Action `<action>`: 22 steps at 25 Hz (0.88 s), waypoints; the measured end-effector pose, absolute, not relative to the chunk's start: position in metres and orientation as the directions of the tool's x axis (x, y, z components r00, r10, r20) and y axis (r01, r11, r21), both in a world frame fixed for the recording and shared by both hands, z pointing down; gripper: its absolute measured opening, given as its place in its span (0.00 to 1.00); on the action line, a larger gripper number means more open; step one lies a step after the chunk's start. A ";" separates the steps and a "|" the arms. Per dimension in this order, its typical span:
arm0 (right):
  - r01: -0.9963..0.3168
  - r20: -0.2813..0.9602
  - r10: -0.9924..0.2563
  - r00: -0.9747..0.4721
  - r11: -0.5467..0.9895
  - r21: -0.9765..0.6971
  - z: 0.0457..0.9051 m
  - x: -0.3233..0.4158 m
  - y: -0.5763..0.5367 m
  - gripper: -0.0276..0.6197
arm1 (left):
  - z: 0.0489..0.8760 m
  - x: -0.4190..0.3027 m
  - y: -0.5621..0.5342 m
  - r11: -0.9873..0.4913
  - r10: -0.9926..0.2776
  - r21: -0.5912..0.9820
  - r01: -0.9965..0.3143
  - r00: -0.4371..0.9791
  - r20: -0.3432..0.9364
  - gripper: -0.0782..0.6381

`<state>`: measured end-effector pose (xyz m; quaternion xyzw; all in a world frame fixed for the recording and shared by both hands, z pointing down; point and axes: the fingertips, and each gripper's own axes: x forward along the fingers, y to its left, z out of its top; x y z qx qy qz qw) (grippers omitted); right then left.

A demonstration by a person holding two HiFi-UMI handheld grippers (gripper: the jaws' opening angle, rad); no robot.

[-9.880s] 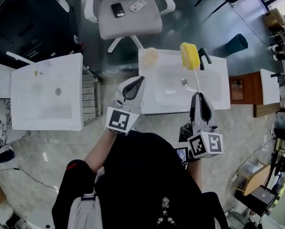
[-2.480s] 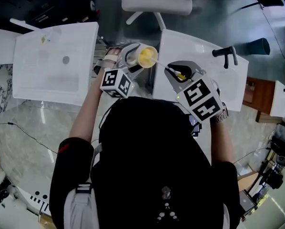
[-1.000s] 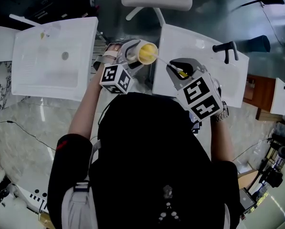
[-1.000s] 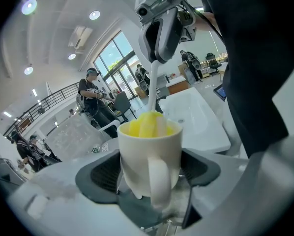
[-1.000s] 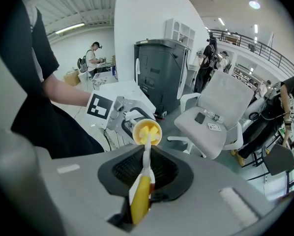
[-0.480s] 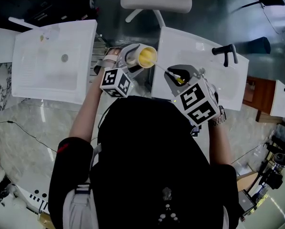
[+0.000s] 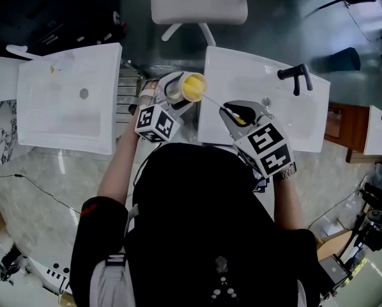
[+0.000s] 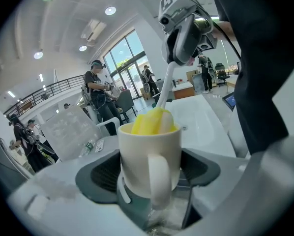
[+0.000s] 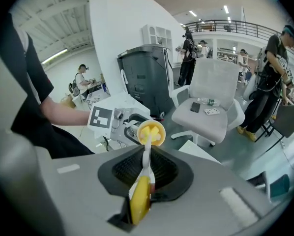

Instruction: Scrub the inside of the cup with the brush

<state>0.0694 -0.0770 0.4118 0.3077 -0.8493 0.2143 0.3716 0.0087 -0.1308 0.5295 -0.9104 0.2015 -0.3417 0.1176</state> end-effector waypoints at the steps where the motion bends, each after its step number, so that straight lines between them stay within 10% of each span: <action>1: -0.689 0.761 -0.366 -0.536 0.711 -0.143 0.412 0.074 -0.078 0.11 | 0.529 0.013 -0.132 -0.892 -0.448 -0.340 -0.299 0.687 0.571 0.66; 22: -0.766 0.722 -0.436 -0.537 0.610 -0.201 0.410 0.172 -0.091 0.11 | 0.557 0.095 -0.153 -0.894 -0.441 -0.198 -0.403 0.704 0.557 0.66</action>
